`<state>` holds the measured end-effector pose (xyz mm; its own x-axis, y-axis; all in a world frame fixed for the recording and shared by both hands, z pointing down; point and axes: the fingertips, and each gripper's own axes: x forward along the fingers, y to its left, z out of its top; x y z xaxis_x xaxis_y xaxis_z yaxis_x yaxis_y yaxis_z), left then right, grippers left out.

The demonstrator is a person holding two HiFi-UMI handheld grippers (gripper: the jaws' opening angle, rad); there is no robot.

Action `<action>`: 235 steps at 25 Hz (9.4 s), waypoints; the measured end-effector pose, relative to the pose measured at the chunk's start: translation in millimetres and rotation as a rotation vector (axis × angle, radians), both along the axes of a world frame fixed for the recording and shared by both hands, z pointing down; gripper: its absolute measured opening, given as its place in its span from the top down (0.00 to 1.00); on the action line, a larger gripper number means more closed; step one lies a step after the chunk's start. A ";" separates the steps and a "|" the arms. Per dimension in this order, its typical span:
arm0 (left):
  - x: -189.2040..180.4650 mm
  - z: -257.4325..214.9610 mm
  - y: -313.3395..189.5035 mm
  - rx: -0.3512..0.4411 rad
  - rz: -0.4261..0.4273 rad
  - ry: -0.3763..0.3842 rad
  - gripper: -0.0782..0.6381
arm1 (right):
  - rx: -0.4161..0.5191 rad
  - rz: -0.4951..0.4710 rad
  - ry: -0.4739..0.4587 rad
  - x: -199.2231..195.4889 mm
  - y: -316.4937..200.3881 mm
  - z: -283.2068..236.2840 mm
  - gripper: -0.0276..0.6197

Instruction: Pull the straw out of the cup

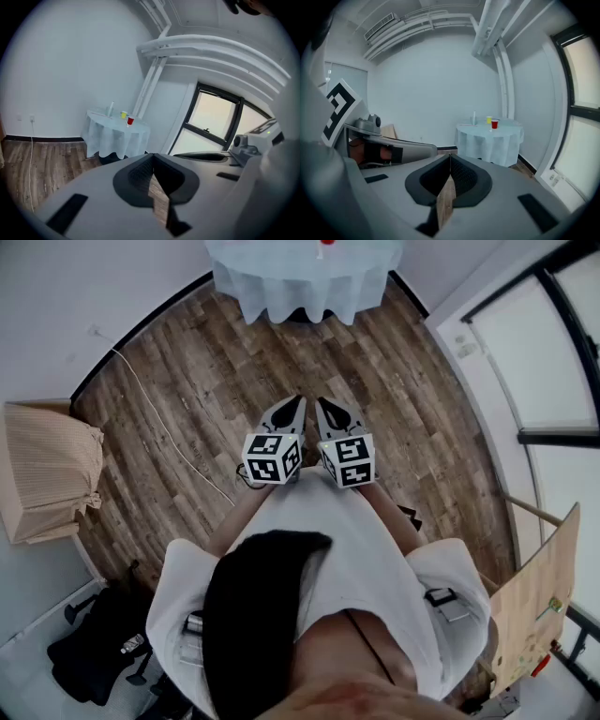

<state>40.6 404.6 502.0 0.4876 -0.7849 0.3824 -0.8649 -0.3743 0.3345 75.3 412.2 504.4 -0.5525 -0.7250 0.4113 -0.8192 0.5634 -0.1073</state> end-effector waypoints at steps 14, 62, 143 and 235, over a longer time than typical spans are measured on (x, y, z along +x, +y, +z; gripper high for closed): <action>4.5 3.6 -2.3 -0.015 -0.008 -0.014 0.88 | -0.040 0.002 -0.043 8.1 -2.8 6.1 0.91; 27.6 30.6 -27.8 -0.093 -0.009 0.021 0.88 | -0.132 0.076 -0.032 48.4 -25.7 33.7 0.90; -129.0 26.9 -326.0 -0.115 0.025 0.041 0.88 | -0.272 0.149 -0.096 -96.6 -312.4 55.9 0.90; -116.9 13.6 -606.0 -0.111 -0.272 0.067 0.88 | -0.115 -0.225 -0.122 -96.0 -633.6 5.1 0.71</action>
